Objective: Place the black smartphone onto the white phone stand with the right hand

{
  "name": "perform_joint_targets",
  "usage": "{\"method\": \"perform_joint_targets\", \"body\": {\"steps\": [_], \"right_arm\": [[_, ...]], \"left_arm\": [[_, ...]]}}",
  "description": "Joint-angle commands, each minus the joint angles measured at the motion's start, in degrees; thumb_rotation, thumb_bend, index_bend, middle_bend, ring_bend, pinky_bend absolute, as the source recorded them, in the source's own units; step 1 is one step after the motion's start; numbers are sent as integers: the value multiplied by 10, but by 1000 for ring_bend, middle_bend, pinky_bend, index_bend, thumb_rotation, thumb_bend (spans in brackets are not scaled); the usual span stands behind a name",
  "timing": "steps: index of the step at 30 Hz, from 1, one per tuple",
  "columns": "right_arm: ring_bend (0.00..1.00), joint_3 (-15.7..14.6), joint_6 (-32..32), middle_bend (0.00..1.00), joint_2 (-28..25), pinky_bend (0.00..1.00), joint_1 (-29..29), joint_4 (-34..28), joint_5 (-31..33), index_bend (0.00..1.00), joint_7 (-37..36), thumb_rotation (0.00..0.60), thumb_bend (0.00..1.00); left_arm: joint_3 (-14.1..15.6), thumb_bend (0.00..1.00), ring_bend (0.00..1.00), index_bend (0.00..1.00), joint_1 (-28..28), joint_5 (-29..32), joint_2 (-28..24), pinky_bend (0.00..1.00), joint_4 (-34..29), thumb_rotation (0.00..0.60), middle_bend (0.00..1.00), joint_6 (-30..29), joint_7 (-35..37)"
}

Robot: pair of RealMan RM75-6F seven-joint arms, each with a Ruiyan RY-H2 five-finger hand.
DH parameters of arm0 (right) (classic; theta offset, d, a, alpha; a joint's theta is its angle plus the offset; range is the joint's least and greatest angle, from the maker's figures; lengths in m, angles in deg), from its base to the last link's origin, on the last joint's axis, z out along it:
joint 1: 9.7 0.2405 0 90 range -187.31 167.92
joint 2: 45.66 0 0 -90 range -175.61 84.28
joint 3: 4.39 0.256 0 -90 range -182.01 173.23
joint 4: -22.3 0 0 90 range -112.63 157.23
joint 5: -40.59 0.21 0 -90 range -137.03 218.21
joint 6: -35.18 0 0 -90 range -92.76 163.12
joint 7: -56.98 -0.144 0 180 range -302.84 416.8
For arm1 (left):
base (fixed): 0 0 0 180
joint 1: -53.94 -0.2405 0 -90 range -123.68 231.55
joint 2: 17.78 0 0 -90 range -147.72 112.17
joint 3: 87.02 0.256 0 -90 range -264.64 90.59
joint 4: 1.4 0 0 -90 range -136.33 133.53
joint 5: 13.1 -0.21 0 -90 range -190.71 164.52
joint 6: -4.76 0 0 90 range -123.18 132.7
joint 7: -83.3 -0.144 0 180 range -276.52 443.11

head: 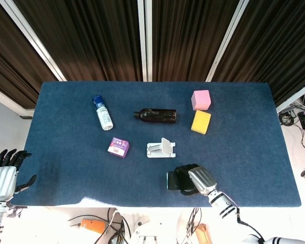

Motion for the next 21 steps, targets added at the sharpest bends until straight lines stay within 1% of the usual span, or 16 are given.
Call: {"method": "perform_joint_targets", "body": {"steps": [1,5,8,13,16,17,21], "right_arm": [[409,2,19,457,-5,430,9,13,-30,672,-22,600,526],[411,15,47,458,-18,449,16,11,-55,682,-54,600,527],[411,27,60,458,-32,455,22,0,-60,681,-84,600,527],[411,66,73,458,-54,459,44,-9,-57,671,-149,600,527],[411,92,74,458,-43,459,63,10,-50,662,-215,600,528],[409,100,73,458,-35,459,72,25,-50,658,-250,600,528],[392,111,65,457,-2,456,104,89,-58,638,-337,600,527]], "left_arm": [[0,178,92,243,0,0,-1,0,-1,600,185,0,0],[1,178,93,243,0,-1,-1,0,-3,600,185,0,0],[1,179,93,243,-1,-1,-1,0,-3,600,185,-1,0],[0,178,93,242,-2,-1,-5,0,-6,600,185,-3,-2],[0,178,93,242,-2,-2,-7,0,-10,600,186,-3,-5],[0,179,93,242,-2,-2,-8,0,-13,600,185,-3,-7],[0,178,93,243,-2,-1,-11,0,-20,600,185,-4,-14]]}}
